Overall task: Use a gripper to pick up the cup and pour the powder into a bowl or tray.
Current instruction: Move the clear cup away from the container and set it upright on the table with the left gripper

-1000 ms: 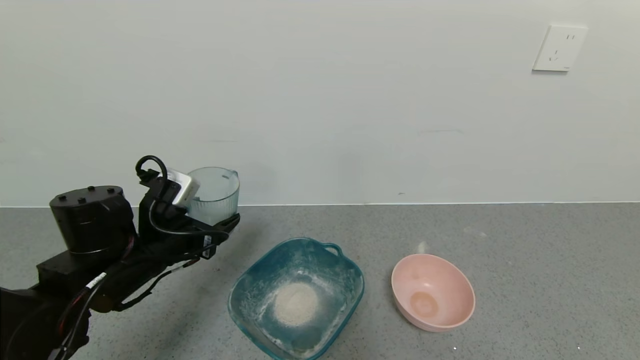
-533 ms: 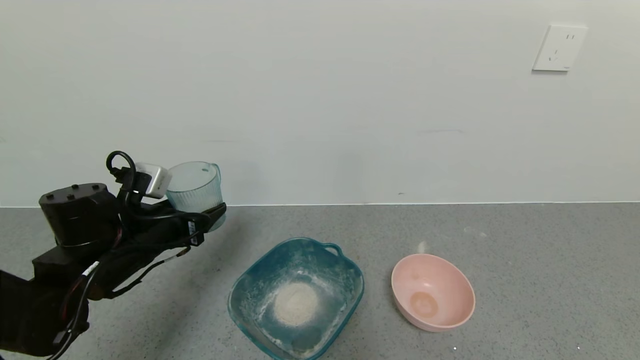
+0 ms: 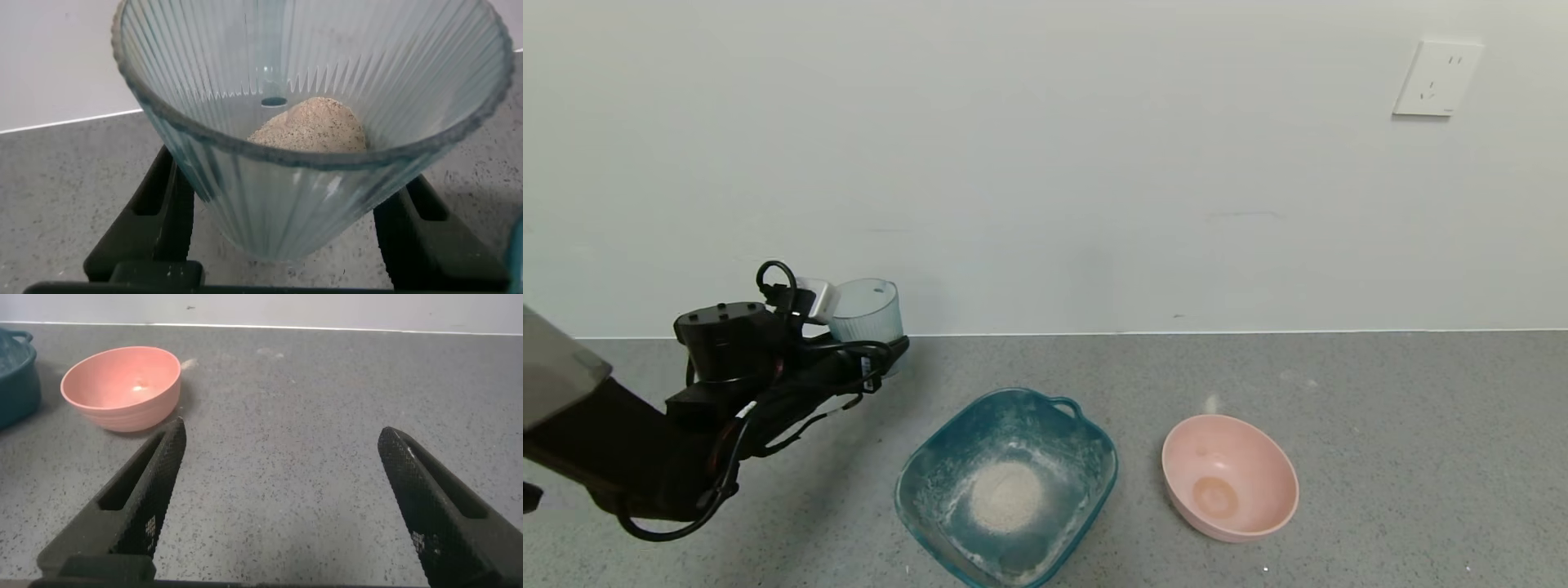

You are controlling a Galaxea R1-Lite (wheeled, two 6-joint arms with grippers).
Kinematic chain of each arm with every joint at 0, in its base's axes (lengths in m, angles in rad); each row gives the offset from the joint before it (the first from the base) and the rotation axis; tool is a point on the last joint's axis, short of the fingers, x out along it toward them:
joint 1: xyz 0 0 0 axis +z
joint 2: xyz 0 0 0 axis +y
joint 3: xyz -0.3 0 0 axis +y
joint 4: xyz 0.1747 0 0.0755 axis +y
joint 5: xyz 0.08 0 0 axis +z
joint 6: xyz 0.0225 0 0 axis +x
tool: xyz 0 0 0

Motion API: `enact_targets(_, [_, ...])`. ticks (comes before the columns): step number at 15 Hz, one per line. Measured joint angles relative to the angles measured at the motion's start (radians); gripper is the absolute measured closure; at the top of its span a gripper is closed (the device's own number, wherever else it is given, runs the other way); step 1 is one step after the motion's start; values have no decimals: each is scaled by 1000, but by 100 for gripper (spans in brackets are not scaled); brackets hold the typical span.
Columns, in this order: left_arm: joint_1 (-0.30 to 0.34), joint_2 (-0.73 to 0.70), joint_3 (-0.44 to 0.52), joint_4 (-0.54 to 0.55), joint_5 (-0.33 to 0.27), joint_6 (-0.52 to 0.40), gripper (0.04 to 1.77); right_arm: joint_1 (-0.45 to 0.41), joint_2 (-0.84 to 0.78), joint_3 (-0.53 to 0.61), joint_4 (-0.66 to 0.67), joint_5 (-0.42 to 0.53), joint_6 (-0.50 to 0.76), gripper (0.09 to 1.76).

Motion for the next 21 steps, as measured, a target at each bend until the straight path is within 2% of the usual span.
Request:
enact_targets(9, [11, 203, -167, 14, 14, -55, 55, 0, 0, 0, 0, 0, 0, 14])
enact_targets(21, [11, 316, -192, 3, 23, -57, 55, 0, 0, 0, 1, -1, 0, 14])
